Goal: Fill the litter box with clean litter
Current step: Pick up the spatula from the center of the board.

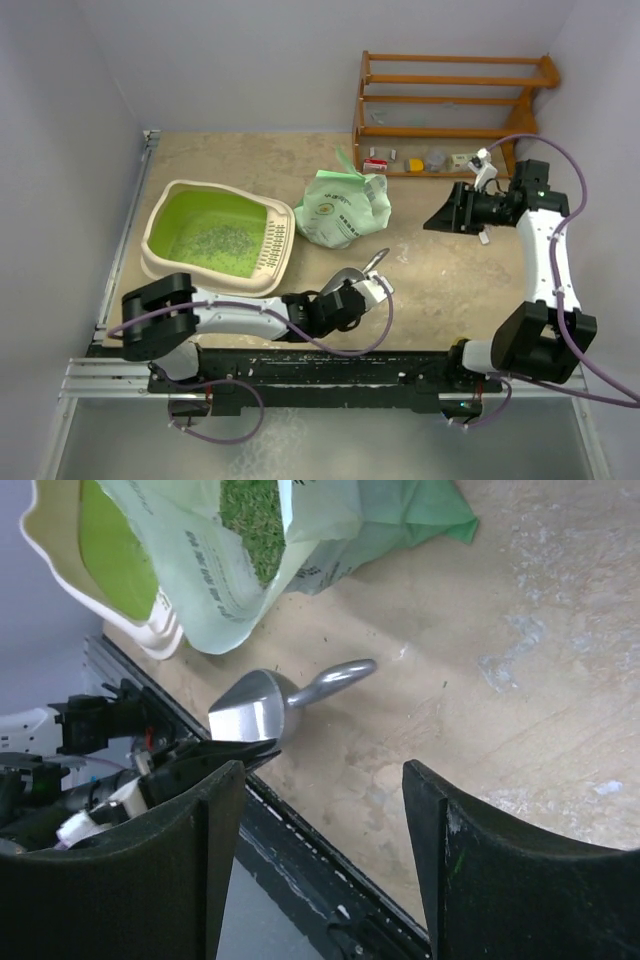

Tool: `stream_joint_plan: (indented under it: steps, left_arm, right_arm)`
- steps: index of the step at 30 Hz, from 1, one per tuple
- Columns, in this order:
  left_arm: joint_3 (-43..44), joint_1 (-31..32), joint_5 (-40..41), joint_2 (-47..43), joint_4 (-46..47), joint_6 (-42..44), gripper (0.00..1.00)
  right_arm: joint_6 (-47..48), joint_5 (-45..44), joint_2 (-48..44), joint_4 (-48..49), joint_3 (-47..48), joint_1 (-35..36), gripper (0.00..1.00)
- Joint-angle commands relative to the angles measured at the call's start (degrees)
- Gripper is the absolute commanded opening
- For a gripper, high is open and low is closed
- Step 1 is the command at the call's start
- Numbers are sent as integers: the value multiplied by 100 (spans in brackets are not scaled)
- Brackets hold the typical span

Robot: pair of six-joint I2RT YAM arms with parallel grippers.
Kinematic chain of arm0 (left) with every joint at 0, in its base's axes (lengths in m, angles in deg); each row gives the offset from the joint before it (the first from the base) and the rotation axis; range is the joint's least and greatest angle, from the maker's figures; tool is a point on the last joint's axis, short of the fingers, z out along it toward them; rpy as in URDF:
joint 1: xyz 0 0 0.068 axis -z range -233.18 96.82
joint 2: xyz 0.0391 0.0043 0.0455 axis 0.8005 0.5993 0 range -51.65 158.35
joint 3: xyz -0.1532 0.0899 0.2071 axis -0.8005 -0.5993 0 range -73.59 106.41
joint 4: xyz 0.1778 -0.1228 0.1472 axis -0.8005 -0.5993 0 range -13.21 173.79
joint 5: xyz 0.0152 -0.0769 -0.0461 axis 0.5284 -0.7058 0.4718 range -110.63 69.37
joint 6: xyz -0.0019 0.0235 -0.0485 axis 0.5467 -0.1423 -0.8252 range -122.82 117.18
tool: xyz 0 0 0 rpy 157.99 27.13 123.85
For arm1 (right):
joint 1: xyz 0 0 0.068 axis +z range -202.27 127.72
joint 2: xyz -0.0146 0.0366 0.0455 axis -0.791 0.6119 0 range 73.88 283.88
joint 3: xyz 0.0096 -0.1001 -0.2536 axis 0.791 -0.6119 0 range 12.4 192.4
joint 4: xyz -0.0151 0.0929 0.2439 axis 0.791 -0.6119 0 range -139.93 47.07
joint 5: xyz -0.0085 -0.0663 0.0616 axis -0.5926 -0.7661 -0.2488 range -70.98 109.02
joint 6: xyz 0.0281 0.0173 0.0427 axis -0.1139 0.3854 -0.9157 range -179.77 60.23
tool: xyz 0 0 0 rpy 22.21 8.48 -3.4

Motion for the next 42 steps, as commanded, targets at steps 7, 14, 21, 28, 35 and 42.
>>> stream_joint_plan:
  steps: [7, 14, 21, 28, 35, 42]
  left_arm:
    - [218, 1002, 1590, -1069, 592, 1414, 3]
    - [686, 1576, 1393, -898, 873, 2276, 3]
    - [858, 1612, 865, -1296, 821, 3016, 3]
    - [1481, 1541, 895, -1289, 369, 3470, 3]
    - [1771, 1199, 705, -1171, 330, 3510, 3]
    - [1642, 936, 595, -1195, 401, 3400, 3]
  right_arm:
    - [3316, 1847, 1042, -3962, 1565, -229, 67]
    - [3542, 1928, 596, -4015, 1517, -189, 70]
    - [3539, 1831, 122, -3981, 1547, -194, 70]
    - [3525, 1909, 111, -3992, 1470, -131, 70]
    - [3460, 2156, -20, -3989, 1475, -100, 69]
    - [3185, 2388, -249, -3994, 1565, 27, 69]
